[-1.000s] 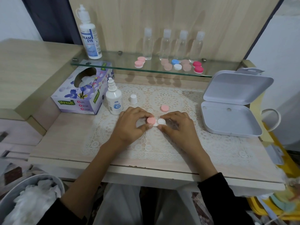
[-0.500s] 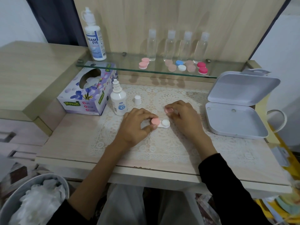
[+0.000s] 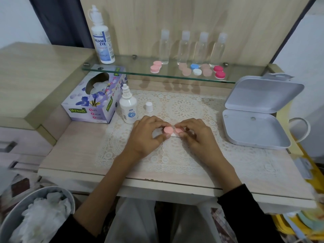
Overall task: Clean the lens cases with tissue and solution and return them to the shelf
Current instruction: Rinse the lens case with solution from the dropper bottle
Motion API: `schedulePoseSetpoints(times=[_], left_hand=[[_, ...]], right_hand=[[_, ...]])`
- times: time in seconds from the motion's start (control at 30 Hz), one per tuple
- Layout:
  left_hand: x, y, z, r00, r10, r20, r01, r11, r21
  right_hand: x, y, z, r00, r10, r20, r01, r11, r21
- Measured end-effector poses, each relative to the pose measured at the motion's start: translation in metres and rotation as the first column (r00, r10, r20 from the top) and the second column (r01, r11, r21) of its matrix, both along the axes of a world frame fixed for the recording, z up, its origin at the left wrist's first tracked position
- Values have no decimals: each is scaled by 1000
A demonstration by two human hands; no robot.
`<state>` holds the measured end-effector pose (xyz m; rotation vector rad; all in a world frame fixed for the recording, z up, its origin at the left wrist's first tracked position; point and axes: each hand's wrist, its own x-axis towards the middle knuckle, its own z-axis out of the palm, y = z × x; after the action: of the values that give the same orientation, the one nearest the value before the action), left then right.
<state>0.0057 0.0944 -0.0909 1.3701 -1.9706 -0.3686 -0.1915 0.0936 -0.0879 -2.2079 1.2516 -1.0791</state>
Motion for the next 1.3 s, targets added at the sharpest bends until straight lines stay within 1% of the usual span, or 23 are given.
schedulePoseSetpoints(times=[0.33, 0.53, 0.7, 0.97, 1.17, 1.3], left_hand=[[0, -1, -1, 1000, 6, -3, -6, 1000, -3], [0, 0, -1, 1000, 5, -2, -5, 1000, -5], [0, 1, 1, 1000, 10, 1, -10, 1000, 4], [-1, 2, 2, 1000, 18, 4, -18, 1000, 0], [-2, 2, 3, 998, 33, 44, -34, 999, 7], [-3, 3, 4, 998, 41, 42, -41, 999, 12]], right_hand=[[1, 0, -1, 994, -44, -105, 39, 998, -45], [1, 1, 0, 992, -95, -84, 94, 995, -22], [3, 2, 1, 990, -92, -111, 94, 996, 8], [4, 0, 2, 987, -111, -120, 112, 994, 4], [6, 1, 4, 989, -136, -56, 140, 988, 73], [6, 0, 4, 989, -146, -36, 148, 987, 62]])
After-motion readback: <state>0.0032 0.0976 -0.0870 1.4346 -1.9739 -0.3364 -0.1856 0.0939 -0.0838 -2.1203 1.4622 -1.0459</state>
